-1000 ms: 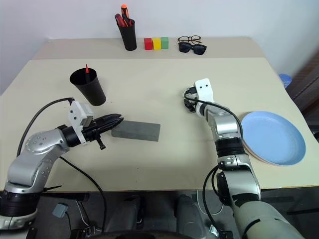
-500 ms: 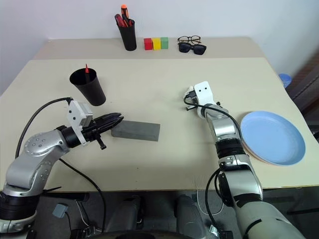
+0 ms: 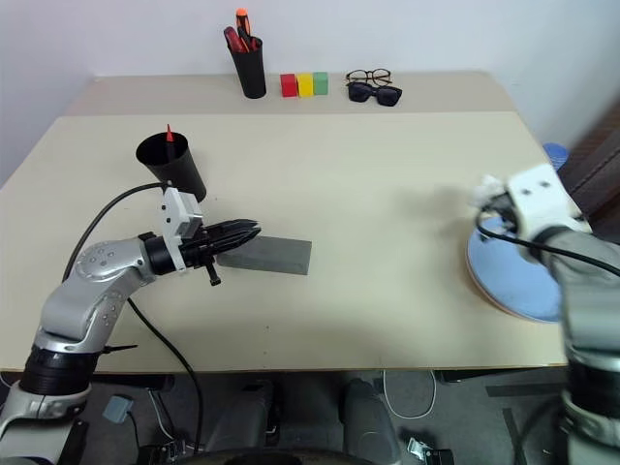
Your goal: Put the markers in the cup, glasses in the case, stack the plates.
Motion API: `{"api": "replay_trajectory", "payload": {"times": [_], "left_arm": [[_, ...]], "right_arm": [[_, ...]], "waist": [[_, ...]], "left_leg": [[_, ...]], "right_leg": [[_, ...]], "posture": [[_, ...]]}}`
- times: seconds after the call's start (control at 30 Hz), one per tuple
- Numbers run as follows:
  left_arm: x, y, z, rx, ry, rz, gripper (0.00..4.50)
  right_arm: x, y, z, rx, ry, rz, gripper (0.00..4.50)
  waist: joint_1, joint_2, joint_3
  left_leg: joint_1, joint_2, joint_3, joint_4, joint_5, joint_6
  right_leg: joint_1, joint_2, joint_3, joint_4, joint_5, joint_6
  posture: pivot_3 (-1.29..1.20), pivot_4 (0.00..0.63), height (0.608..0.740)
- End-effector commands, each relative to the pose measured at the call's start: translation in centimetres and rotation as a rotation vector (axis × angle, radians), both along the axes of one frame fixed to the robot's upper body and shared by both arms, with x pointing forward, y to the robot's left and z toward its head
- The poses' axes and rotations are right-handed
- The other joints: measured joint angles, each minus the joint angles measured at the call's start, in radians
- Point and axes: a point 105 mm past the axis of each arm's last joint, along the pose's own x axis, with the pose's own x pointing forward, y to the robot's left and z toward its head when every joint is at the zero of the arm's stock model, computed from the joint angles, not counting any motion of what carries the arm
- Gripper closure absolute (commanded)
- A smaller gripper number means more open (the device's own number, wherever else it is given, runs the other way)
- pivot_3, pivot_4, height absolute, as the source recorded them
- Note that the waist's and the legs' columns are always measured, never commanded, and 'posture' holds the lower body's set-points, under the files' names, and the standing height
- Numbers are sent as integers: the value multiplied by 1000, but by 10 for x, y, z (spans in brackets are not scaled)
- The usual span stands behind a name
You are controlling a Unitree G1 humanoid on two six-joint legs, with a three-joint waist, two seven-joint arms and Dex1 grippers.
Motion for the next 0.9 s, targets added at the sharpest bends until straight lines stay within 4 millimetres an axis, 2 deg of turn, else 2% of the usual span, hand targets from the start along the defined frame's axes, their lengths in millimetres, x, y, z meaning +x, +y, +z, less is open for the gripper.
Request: {"api": "replay_trajectory", "payload": {"times": [0.03, 0.1, 0.13, 0.3, 0.37, 0.47, 0.57, 0.63, 0.77, 0.9], "left_arm": [[4, -4, 6, -1, -41, -19, 4024], [6, -5, 5, 2, -44, -17, 4024], [7, -4, 3, 11, -44, -8, 4024], [11, 18, 0, 42, -47, 100, 4024], [14, 30, 3, 22, -50, 178, 4024], [11, 70, 9, -8, -77, 353, 4024], [2, 121, 10, 6, -102, 557, 4024], [-9, 148, 11, 17, -114, 656, 4024], [-29, 170, 12, 58, -122, 743, 4024], [-42, 176, 9, 71, -118, 778, 4024]], "right_arm": [[-13, -7, -4, 23, 26, -14, 4240], [-16, -11, -11, 11, 50, -10, 3642], [-16, -10, -12, -11, 55, 17, 3130], [-8, -1, 14, -120, -65, 167, 655], [-1, 7, 28, -96, -127, 242, 655], [13, 41, 44, 47, -206, 418, 655], [24, 76, 46, 181, -226, 590, 655], [32, 89, 44, 231, -225, 660, 655], [44, 102, 37, 269, -204, 745, 655], [53, 110, 28, 285, -176, 781, 655]], "waist": [[-6, 0, 0], [-8, 0, 0], [-8, 0, 0], [-4, 0, 0], [-3, 0, 0], [-9, 0, 0], [-24, 0, 1], [-23, -1, 1], [-13, -1, 1], [3, -1, 1]], "left_leg": [[1, 0, 0, 0, 0, 0], [5, 0, 1, -1, 0, 0], [7, 0, 2, -1, 0, 0], [10, 0, 4, -2, 0, 1], [11, 0, 3, -2, 0, 1], [12, 1, 3, -2, -1, 1], [12, 3, 1, -3, -1, 1], [11, 3, 1, -3, -1, 1], [11, 2, 1, -3, -1, 1], [11, 2, 1, -2, -1, 2]], "right_leg": [[1, 0, 1, 1, 0, 0], [3, 0, 3, 1, 0, 0], [5, 0, 3, 1, 0, 0], [8, 0, 4, 0, 0, 0], [8, 0, 4, 0, 0, 0], [8, 0, 4, 0, 0, 0], [8, 1, 4, -1, 0, 0], [8, 0, 4, -1, 0, 0], [9, -3, 3, -1, 0, 0], [10, -4, 3, -3, 0, 0]], "posture": [[0, 150, 740], [0, 150, 740], [0, 150, 740], [0, 150, 740], [0, 150, 740], [0, 150, 740], [0, 150, 740], [0, 150, 740], [0, 150, 740], [0, 150, 740]]}}
